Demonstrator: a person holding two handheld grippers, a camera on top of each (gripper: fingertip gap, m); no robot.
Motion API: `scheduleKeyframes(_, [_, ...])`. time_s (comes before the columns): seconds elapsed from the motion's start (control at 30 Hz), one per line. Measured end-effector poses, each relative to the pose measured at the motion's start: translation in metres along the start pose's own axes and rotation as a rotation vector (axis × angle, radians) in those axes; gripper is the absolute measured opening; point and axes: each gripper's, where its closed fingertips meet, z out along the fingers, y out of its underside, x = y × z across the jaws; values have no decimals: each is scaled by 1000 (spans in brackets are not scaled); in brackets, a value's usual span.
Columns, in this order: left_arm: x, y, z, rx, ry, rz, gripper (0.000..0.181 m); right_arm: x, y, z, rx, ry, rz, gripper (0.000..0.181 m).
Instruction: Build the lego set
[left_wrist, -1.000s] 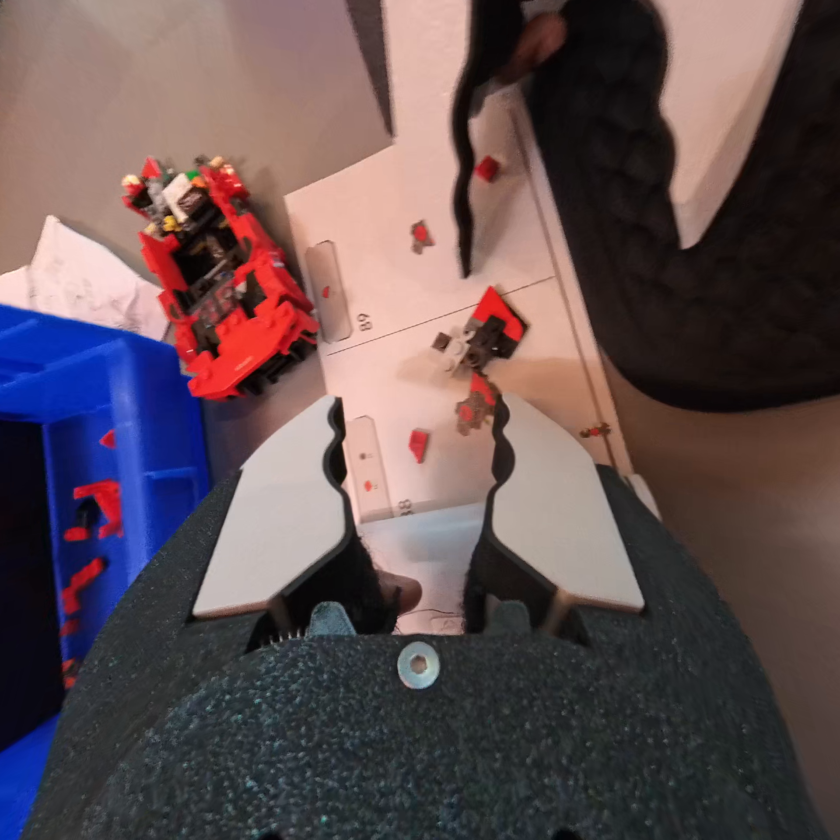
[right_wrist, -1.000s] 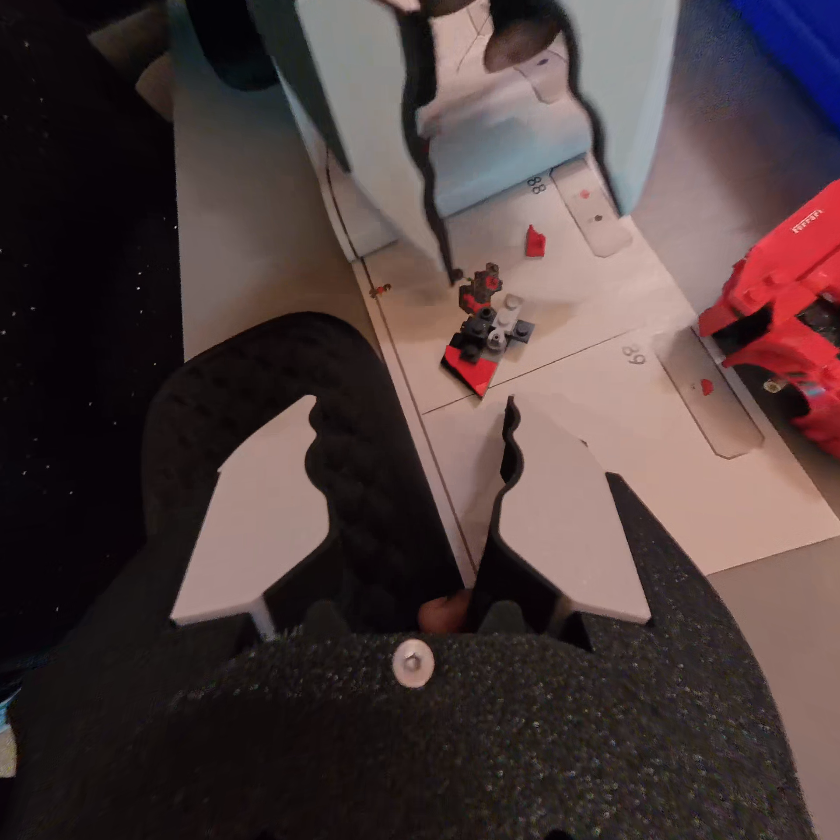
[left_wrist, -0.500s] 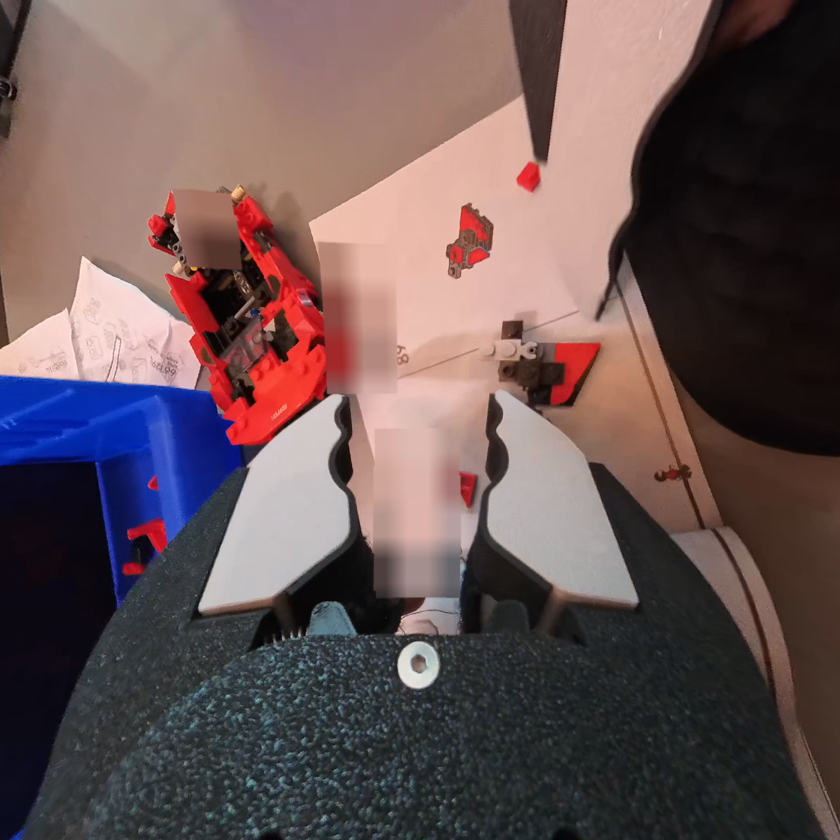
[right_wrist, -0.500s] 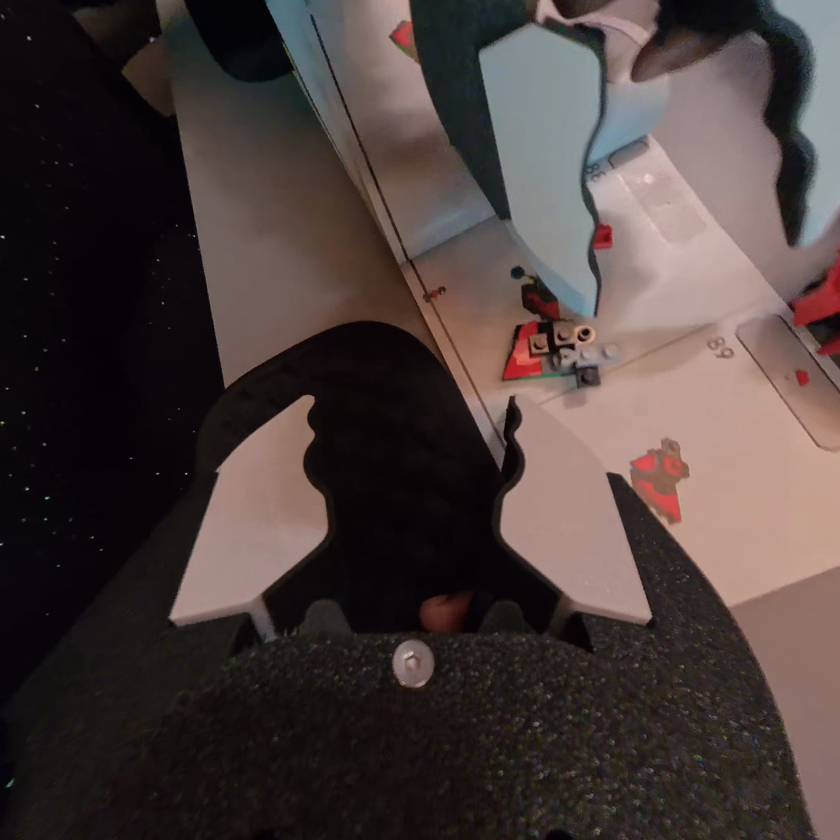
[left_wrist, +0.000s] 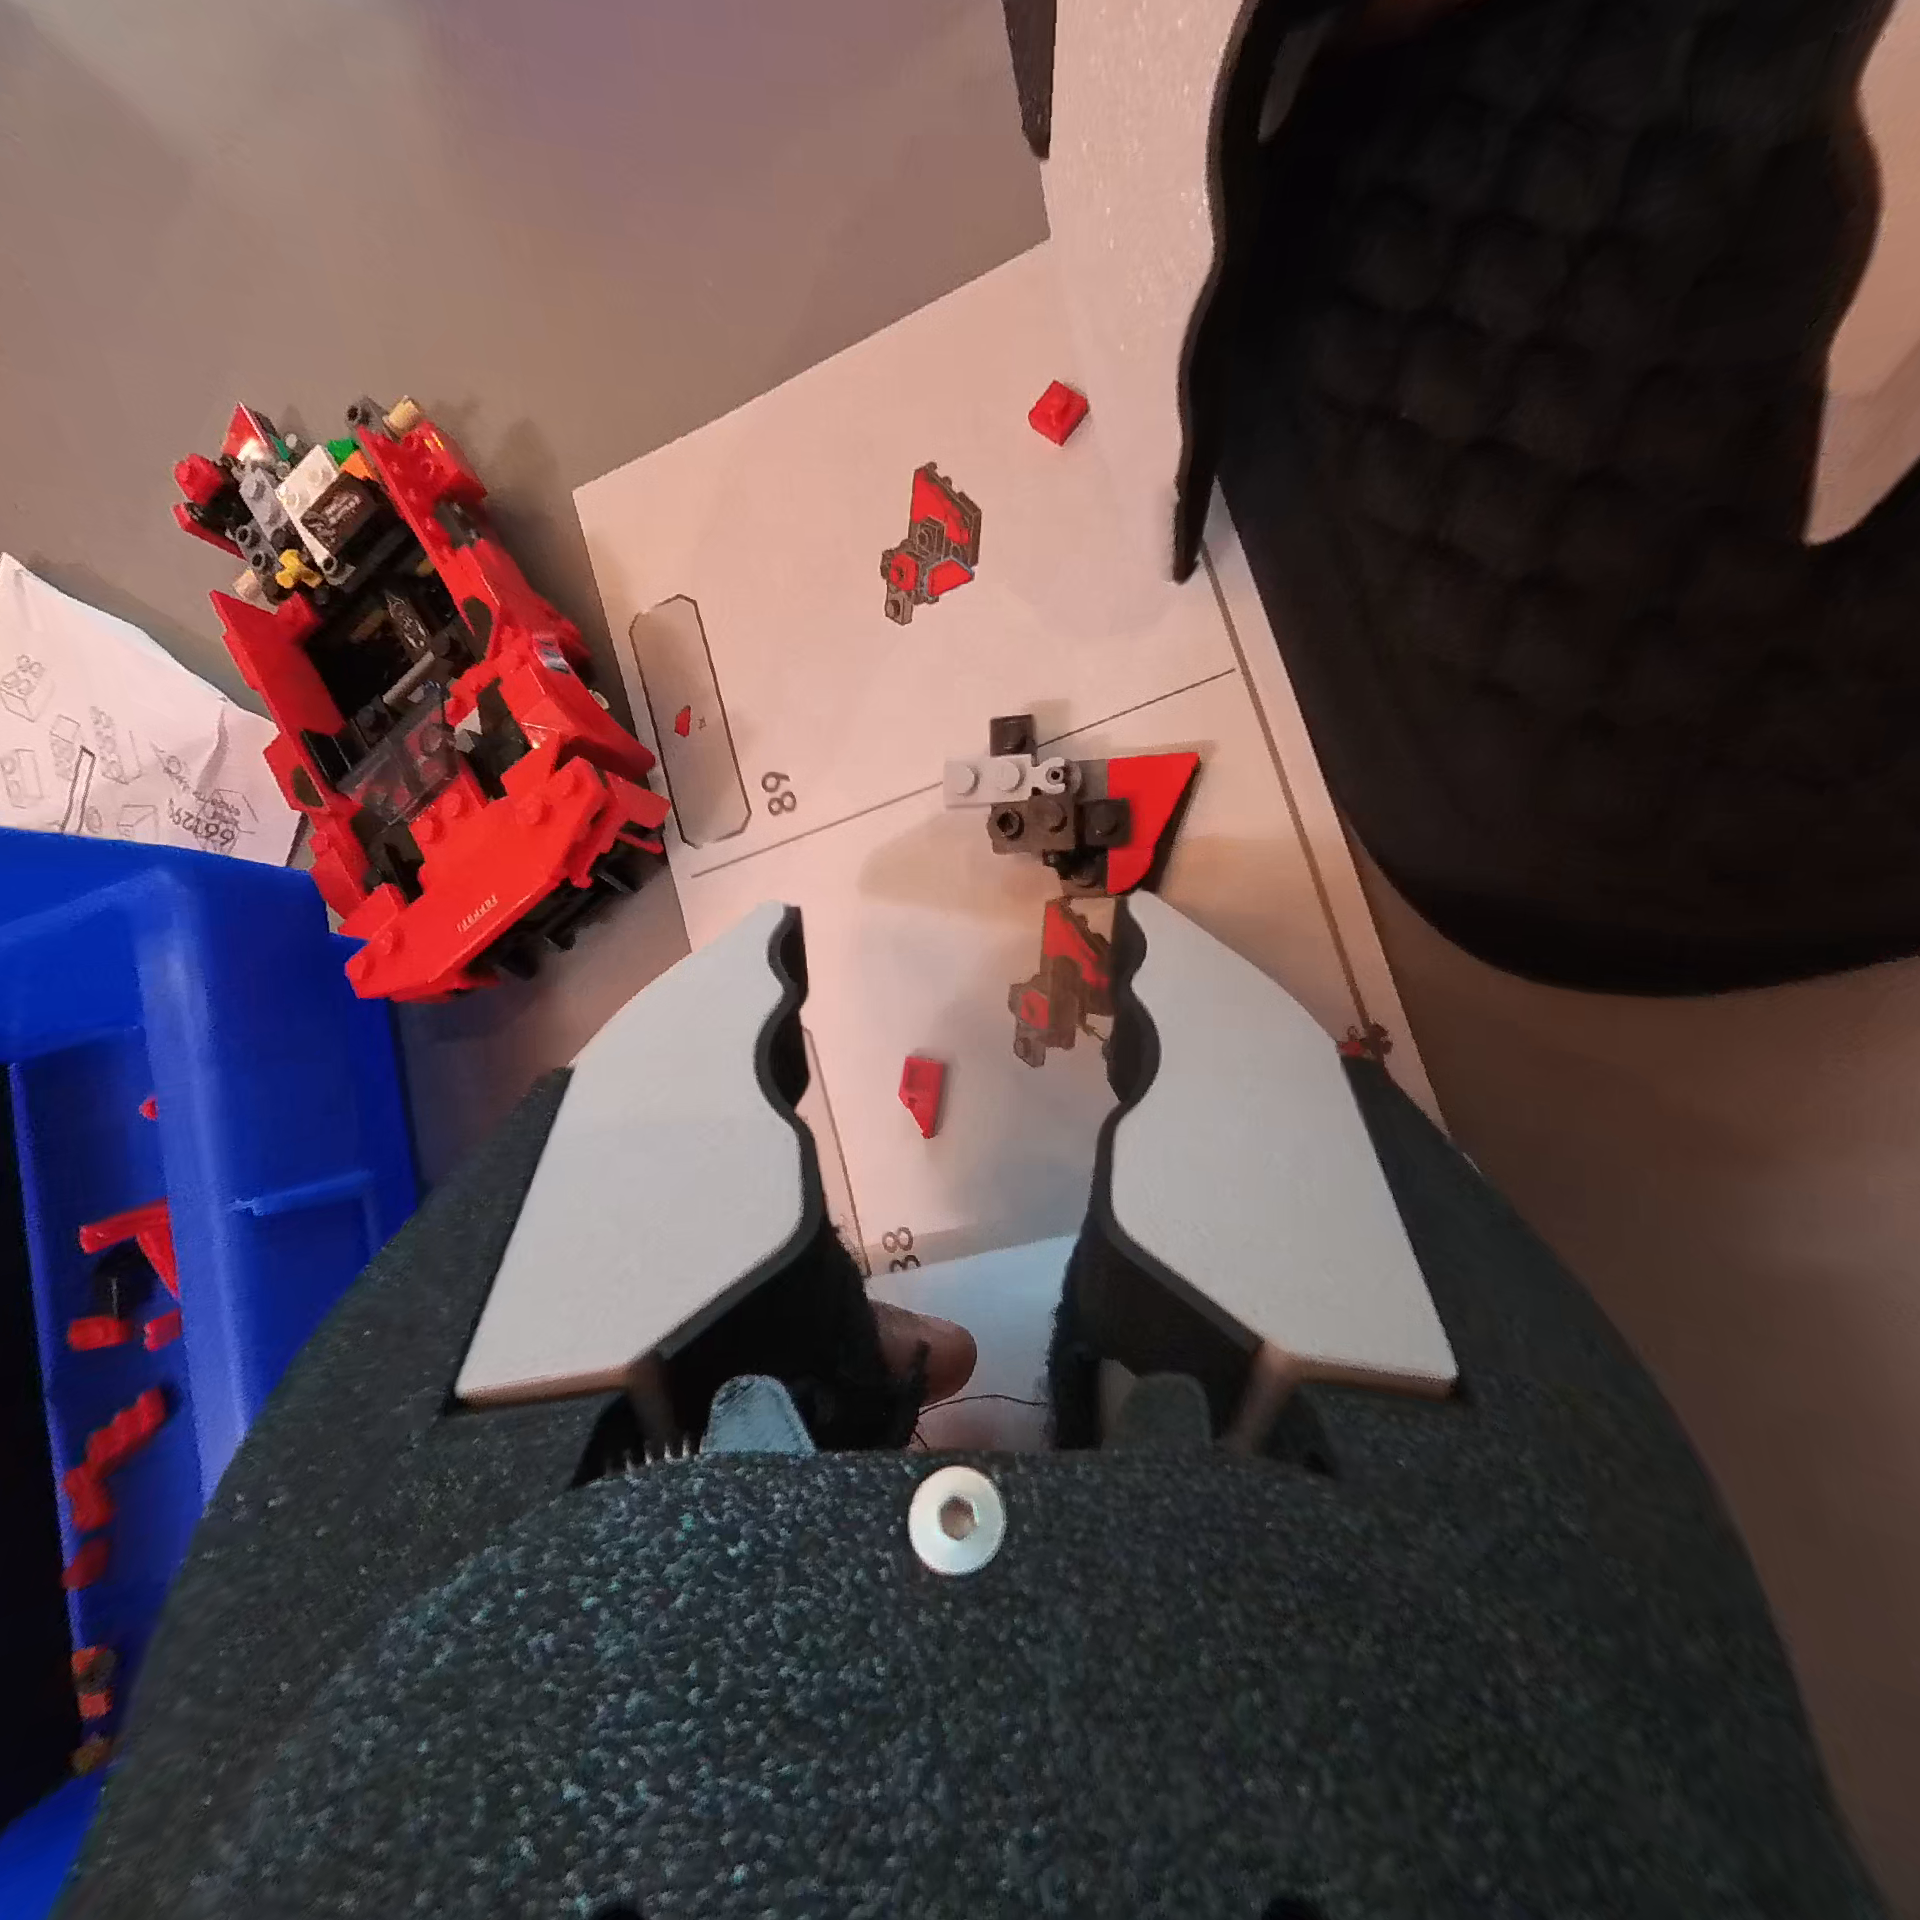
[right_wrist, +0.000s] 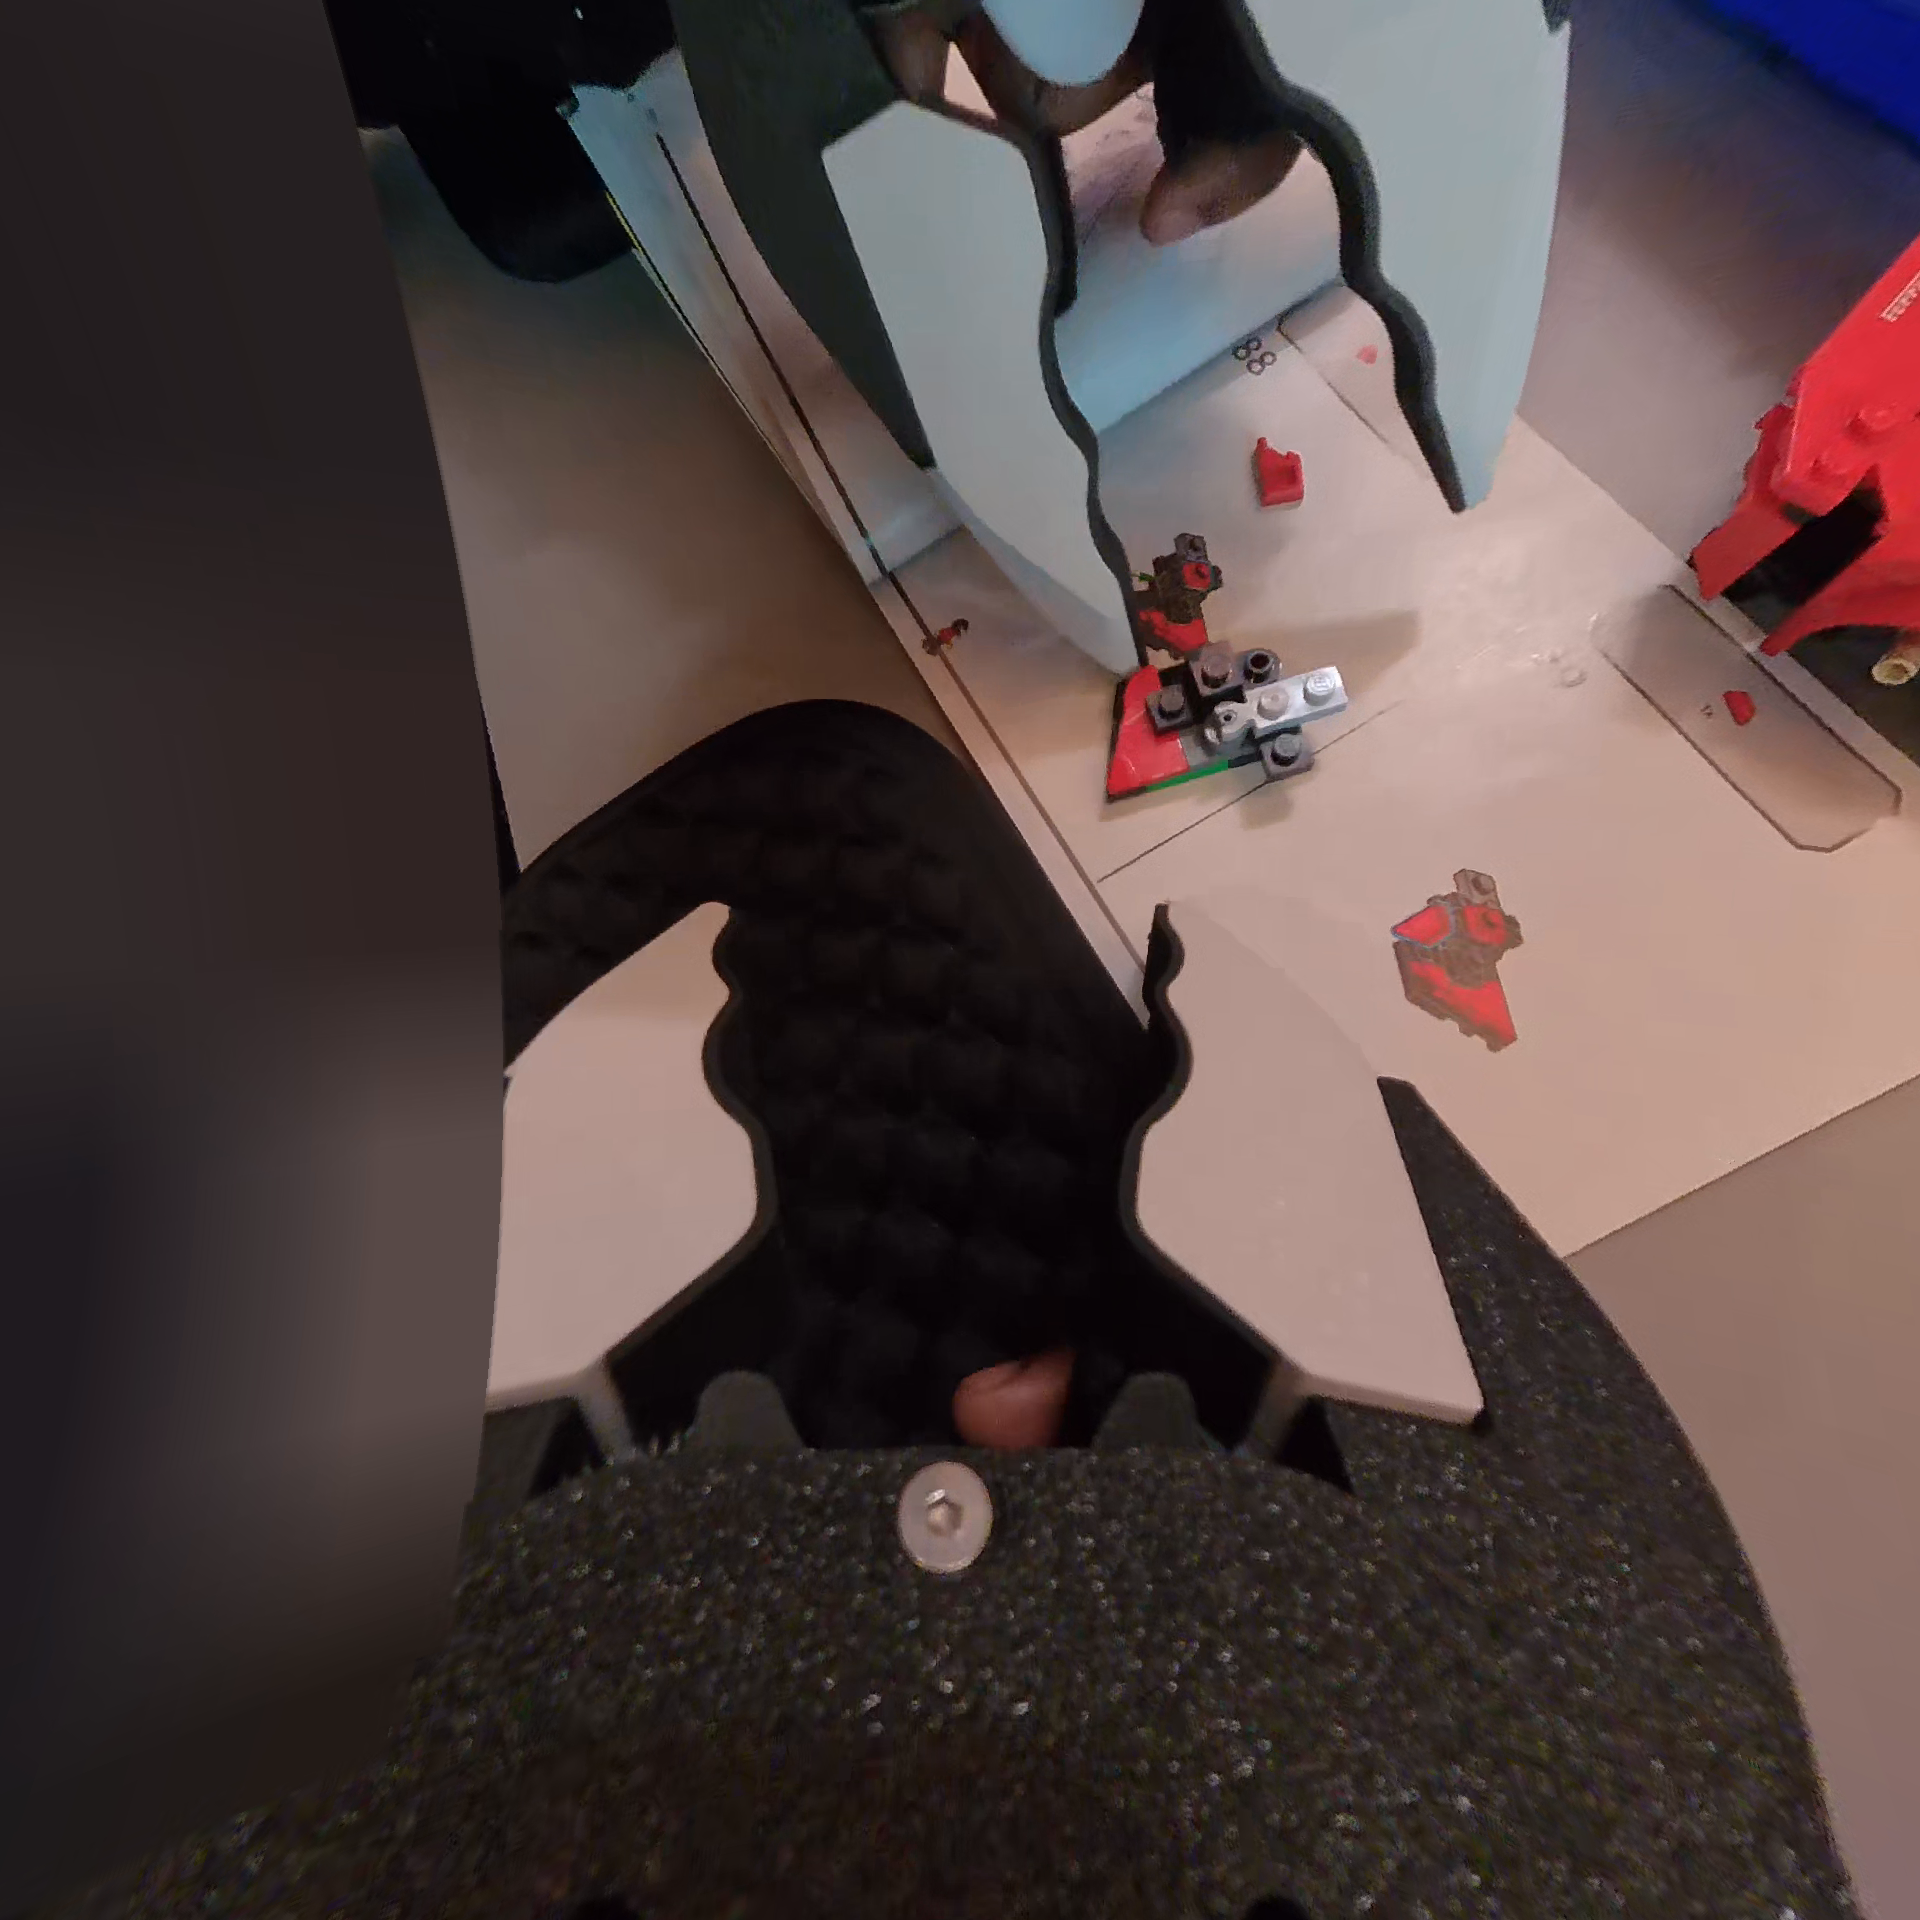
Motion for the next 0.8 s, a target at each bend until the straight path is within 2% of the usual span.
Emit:
scheduleKeyframes(0.43, [-2,-6,4,19,-8,-13,54,4,-3,3,0,11,-2,77])
scheduleKeyframes(0.8, [-1,-8,6,36,-9,-25,54,13,-12,18,-57,19,4,80])
